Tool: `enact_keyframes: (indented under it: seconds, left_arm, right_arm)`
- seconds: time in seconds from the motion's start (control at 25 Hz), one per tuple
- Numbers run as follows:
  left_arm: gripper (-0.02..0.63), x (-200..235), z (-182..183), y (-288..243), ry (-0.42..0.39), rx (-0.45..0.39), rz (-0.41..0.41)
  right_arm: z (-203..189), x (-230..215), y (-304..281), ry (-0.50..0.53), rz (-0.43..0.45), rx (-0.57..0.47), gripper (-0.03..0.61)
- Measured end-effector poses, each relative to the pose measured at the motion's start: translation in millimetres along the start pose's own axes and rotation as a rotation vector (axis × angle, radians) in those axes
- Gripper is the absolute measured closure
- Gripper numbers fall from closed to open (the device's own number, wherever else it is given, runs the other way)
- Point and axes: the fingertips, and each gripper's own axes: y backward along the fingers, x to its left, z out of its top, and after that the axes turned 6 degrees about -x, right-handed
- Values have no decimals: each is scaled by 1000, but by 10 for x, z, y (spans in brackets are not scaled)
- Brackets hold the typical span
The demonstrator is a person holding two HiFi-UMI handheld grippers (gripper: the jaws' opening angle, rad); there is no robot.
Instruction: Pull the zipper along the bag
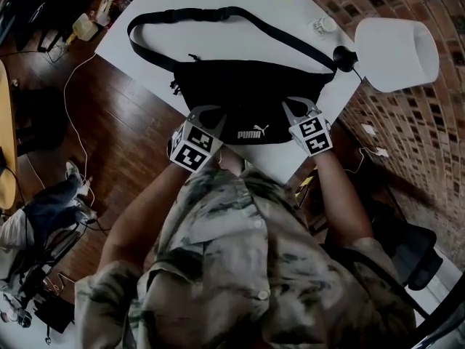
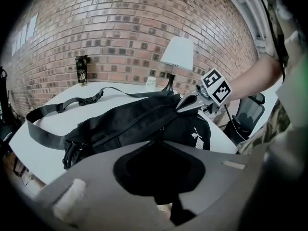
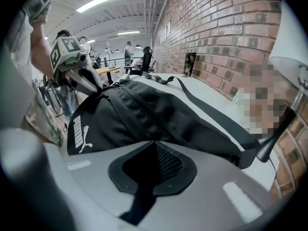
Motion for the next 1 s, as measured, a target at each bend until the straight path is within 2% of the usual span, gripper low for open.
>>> enact_keyframes:
  seconds: [0.36, 0.76, 1.0]
  left_arm:
    - [584, 270, -108, 209, 26, -30, 7]
    - [583, 459, -228, 346, 30, -47, 28]
    - [578, 350, -232, 363, -24, -53, 41]
  right_arm:
    - [-51, -74, 1, -18, -73, 19, 572]
    - [-51, -90, 1, -23, -107, 34, 572]
    - [-35, -104, 3, -84, -123, -3, 572]
